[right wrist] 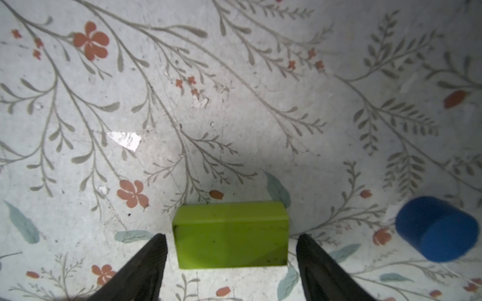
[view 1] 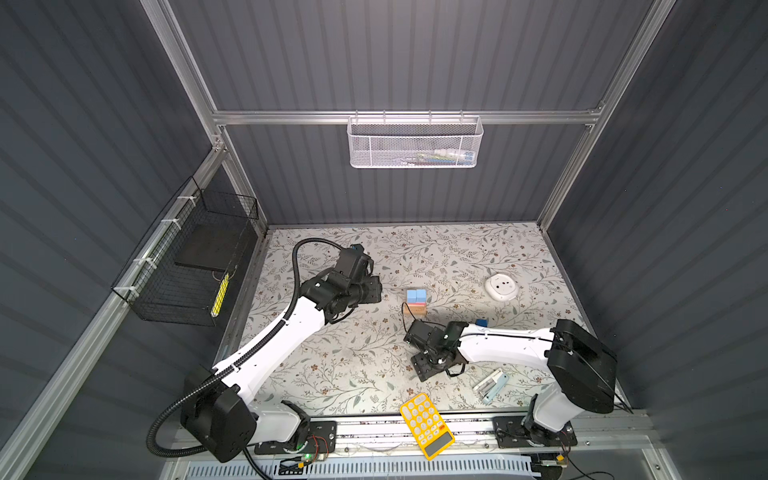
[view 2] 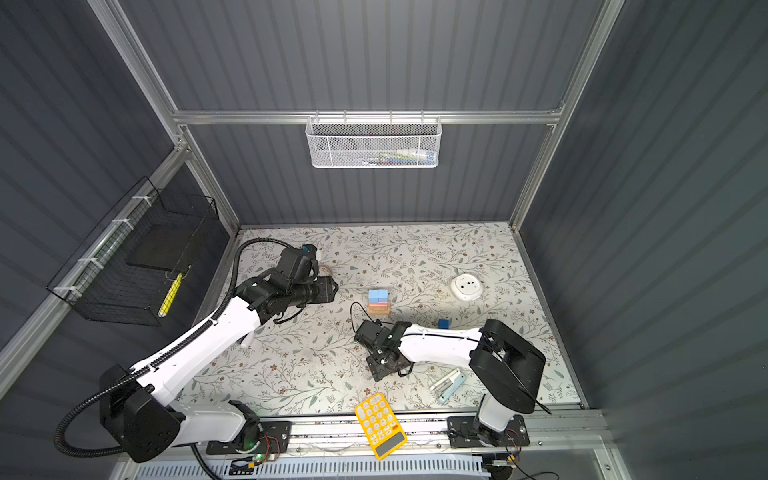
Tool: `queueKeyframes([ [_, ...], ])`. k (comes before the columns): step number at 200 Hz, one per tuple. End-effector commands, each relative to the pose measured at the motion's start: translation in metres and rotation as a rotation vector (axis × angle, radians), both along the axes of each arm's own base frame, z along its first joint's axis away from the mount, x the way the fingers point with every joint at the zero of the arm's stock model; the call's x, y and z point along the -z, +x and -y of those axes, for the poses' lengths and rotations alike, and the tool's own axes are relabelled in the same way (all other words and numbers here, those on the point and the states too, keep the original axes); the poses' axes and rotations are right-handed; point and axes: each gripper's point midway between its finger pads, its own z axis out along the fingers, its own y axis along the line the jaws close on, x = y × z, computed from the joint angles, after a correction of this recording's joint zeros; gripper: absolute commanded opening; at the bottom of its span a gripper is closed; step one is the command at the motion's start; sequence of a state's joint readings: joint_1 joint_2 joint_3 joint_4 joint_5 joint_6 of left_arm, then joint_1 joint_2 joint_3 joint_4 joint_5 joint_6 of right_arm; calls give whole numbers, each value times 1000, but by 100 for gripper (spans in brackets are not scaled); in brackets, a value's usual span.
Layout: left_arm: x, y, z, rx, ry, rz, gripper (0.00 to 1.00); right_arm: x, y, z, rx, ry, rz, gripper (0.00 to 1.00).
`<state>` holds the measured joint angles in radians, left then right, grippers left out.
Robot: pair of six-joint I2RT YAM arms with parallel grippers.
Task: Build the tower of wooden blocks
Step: 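Move the right gripper down over the lime green block near the robot, then close the right gripper on the lime green block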
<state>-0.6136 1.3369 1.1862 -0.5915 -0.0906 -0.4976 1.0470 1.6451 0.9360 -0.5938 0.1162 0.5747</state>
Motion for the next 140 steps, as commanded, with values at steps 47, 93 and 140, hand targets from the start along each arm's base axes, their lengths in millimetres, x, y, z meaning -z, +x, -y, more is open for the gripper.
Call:
queueKeyframes([
  [47,4,-2,-4,5,30,-9,56,9,-2,6,1,-44,-12,72],
  [93,4,-2,-5,5,30,-8,56,9,0,9,11,-70,-4,72],
  [140,5,-3,-6,4,31,-4,56,5,4,8,9,-82,12,74],
])
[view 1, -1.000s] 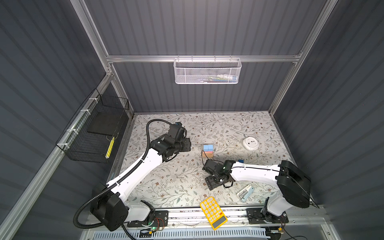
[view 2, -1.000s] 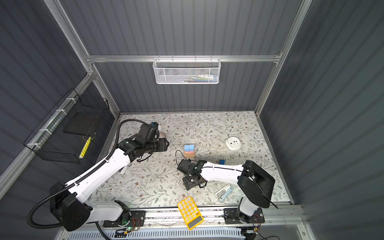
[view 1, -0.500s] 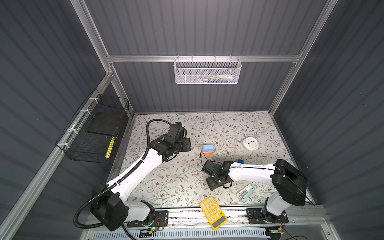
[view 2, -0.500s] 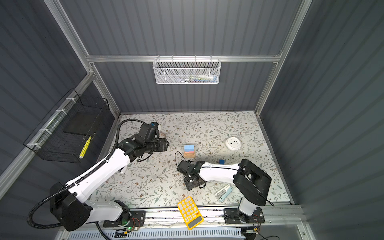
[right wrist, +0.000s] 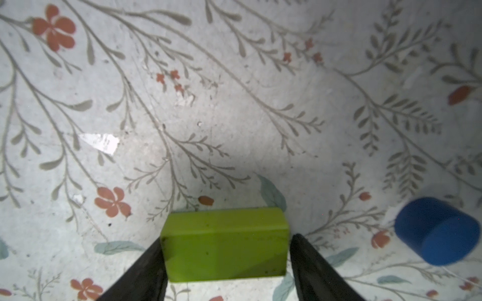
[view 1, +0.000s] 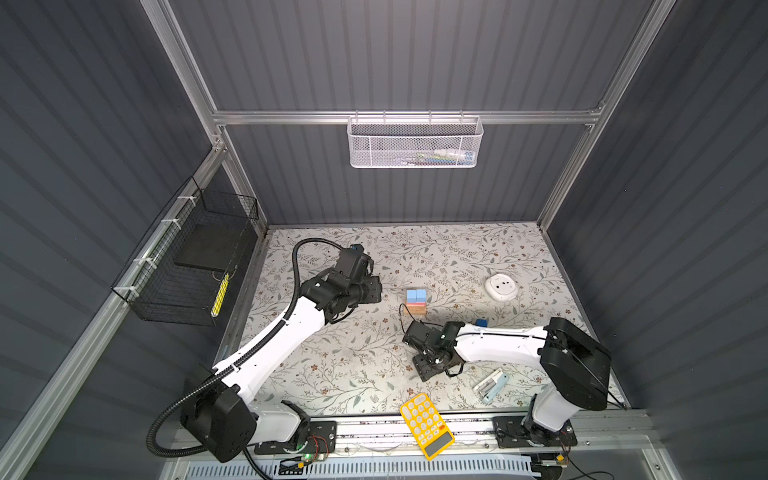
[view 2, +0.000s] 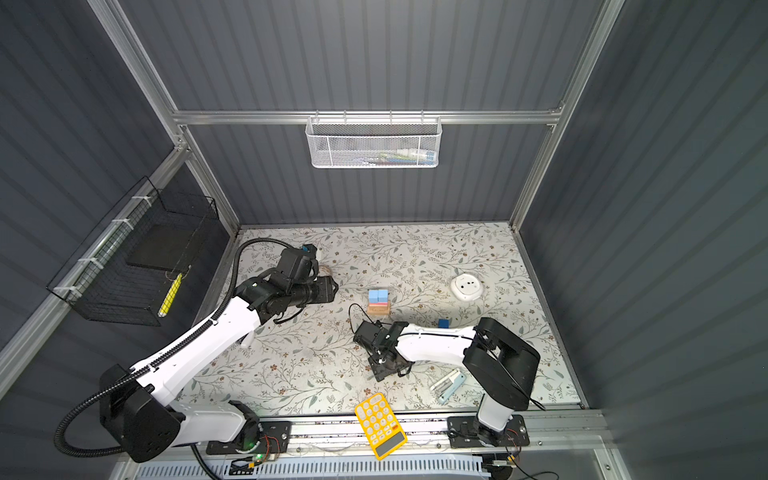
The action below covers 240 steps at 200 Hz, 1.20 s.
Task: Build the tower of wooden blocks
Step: 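Close the right gripper on the lime green block, then lift the lime green block with the right gripper toward the stack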
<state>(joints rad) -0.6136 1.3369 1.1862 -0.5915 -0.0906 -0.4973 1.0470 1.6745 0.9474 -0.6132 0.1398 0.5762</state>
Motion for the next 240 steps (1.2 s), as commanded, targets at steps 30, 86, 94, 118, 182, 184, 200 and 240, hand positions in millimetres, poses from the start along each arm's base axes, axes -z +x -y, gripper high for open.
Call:
queueKeyframes([
  [30,6,-3,-6,3,31,-6,56,1,1,2,-3,-47,5,72],
  [86,8,-3,-6,6,35,-7,56,-1,0,1,-3,-52,2,65],
  [94,8,-3,-6,6,36,-7,56,-1,0,2,1,-54,2,63],
  [118,7,-2,-7,6,39,-1,56,-10,1,3,9,-61,4,60],
  [182,2,3,-11,4,45,18,56,-68,14,-3,58,-38,55,57],
  [184,2,4,-12,3,45,18,56,-69,14,-3,60,-42,54,57],
  [200,1,7,-16,-3,44,21,56,-82,21,0,101,-50,51,56],
  [240,-2,19,-31,-24,58,35,56,-111,42,7,230,-9,26,55],
])
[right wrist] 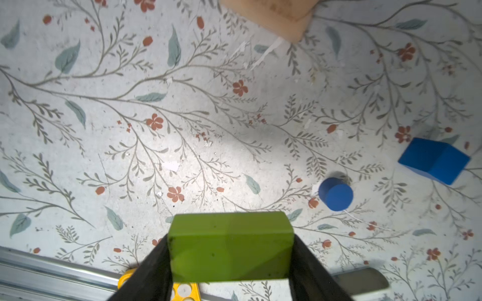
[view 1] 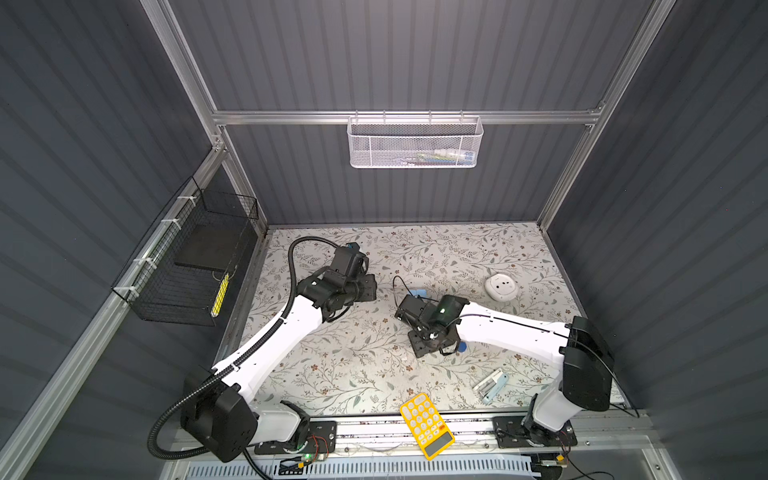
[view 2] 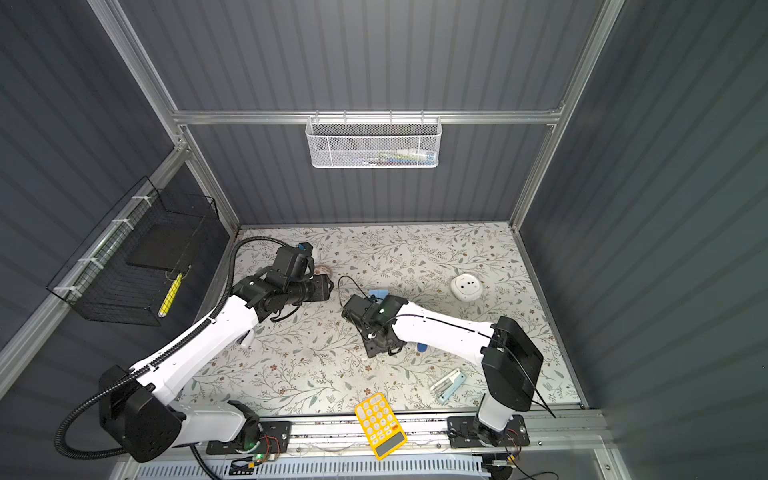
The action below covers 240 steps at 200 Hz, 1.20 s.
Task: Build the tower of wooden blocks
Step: 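Lift the lime green block with the right gripper toward the stack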
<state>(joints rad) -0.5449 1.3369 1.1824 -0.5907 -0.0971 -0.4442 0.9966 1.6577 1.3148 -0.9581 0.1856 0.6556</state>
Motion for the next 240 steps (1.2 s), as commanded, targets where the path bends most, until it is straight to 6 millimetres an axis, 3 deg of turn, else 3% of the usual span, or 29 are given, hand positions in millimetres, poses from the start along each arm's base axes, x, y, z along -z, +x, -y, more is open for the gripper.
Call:
queueKeyframes([
  [1,-3,5,-8,11,22,17,56,-16,6,21,98,-31,-32,55],
  [46,-1,23,-23,-4,29,12,56,-41,49,26,227,-49,1,53],
  [67,4,30,-30,-16,1,-10,55,-51,69,19,262,-47,27,53],
  [132,10,52,-37,-9,-41,-49,54,-54,119,9,378,-25,58,52],
  [240,27,66,-44,-15,-51,-109,54,-31,152,-5,426,-23,30,52],
])
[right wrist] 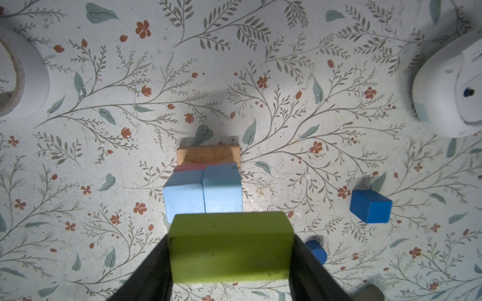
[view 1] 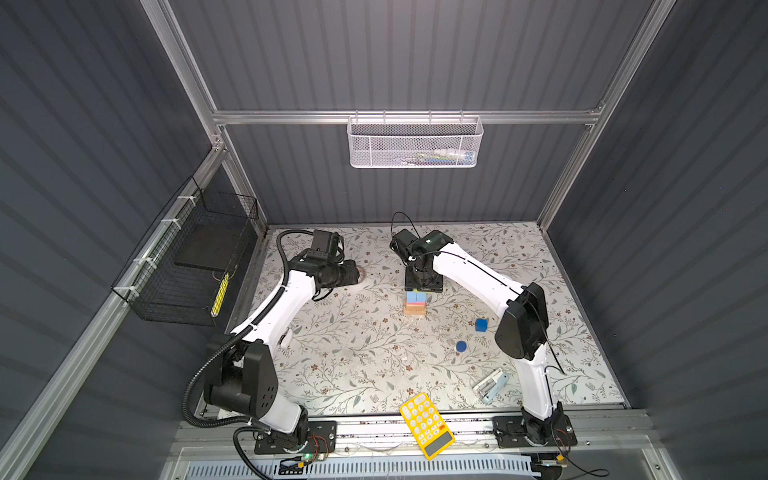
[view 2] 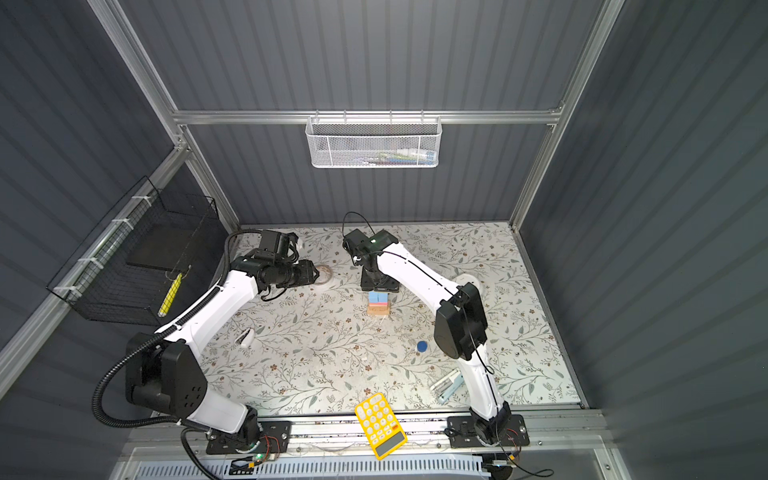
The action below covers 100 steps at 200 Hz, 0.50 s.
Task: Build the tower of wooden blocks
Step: 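Lift the lime green block with the right gripper toward the stack, then lower the lime green block onto the two light blue cubes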
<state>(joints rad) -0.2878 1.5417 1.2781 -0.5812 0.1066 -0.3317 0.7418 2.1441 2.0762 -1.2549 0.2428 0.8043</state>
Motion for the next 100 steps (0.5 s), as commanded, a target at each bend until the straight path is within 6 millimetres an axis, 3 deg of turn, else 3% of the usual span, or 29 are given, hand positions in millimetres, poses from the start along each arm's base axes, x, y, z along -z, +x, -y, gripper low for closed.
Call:
queueKeyframes([
  [1,-7,5,2,24,-13,11,54,-2,2,2,17,-10,-3,52],
  [100,-5,8,4,28,-31,5,53,11,5,-6,-22,-7,-12,51],
])
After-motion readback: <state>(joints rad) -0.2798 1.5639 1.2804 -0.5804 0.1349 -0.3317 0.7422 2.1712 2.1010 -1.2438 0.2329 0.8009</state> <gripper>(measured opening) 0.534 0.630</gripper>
